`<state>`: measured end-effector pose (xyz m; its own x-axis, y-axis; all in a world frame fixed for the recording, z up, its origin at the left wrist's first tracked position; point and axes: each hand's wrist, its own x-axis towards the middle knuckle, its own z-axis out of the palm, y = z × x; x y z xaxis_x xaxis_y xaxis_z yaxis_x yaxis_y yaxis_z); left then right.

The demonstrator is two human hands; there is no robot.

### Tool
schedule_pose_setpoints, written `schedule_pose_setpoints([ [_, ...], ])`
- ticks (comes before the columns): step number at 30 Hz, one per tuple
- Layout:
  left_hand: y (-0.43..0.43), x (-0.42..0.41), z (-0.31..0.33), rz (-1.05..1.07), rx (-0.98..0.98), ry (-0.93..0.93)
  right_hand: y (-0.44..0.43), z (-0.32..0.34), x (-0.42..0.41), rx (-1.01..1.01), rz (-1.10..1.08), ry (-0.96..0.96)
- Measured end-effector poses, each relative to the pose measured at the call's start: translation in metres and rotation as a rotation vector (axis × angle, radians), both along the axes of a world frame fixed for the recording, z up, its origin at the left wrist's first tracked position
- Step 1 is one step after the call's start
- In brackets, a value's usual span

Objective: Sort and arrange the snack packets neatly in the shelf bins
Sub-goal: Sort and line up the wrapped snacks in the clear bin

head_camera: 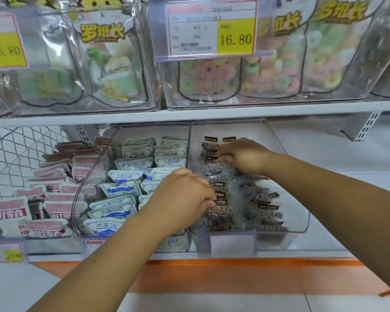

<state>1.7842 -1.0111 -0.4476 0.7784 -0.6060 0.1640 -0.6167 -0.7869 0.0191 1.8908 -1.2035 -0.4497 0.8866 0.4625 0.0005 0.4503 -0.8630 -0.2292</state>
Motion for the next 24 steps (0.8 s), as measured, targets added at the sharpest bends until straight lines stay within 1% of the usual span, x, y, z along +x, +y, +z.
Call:
schedule_pose_setpoints([
  [1, -0.003, 0.0, -0.002, 0.035, -0.01, -0.023, 0.001, -0.001, 0.0, -0.006, -0.005, 0.028],
  [3, -0.011, 0.001, -0.006, 0.098, 0.005, -0.054, 0.003, -0.003, 0.001, -0.082, 0.003, 0.101],
  [5, -0.016, 0.001, -0.006, 0.143, 0.012, -0.048, 0.001, 0.004, -0.003, -0.117, 0.028, 0.166],
  [6, -0.017, 0.002, -0.006, 0.151, 0.014, -0.039, -0.005, 0.013, -0.006, -0.086, 0.03, 0.166],
  [9, -0.02, 0.005, 0.0, 0.099, 0.027, 0.01, -0.039, 0.044, -0.016, 0.095, -0.055, 0.092],
  [10, -0.022, 0.005, 0.004, 0.076, 0.001, 0.052, -0.052, 0.052, -0.018, 0.083, -0.079, 0.059],
  [12, -0.027, 0.009, 0.014, 0.034, -0.045, 0.141, -0.07, 0.059, -0.02, -0.037, -0.114, 0.053],
  [13, -0.031, 0.012, 0.017, 0.02, -0.025, 0.164, -0.072, 0.059, -0.02, -0.094, -0.127, 0.098],
  [16, -0.038, 0.026, 0.018, 0.058, 0.145, 0.184, -0.062, 0.049, -0.019, -0.184, -0.118, 0.285],
  [17, -0.039, 0.031, 0.016, 0.079, 0.205, 0.183, -0.057, 0.043, -0.017, -0.222, -0.099, 0.312],
  [18, -0.039, 0.036, 0.013, 0.092, 0.253, 0.172, -0.054, 0.039, -0.015, -0.254, -0.089, 0.306],
  [21, -0.041, 0.048, 0.009, 0.126, 0.337, 0.119, -0.05, 0.036, -0.012, -0.293, -0.154, 0.199],
  [22, -0.041, 0.05, 0.01, 0.132, 0.346, 0.134, -0.049, 0.036, -0.01, -0.313, -0.163, 0.185],
  [24, -0.043, 0.053, 0.018, 0.123, 0.294, 0.253, -0.052, 0.039, -0.005, -0.318, -0.122, 0.281],
])
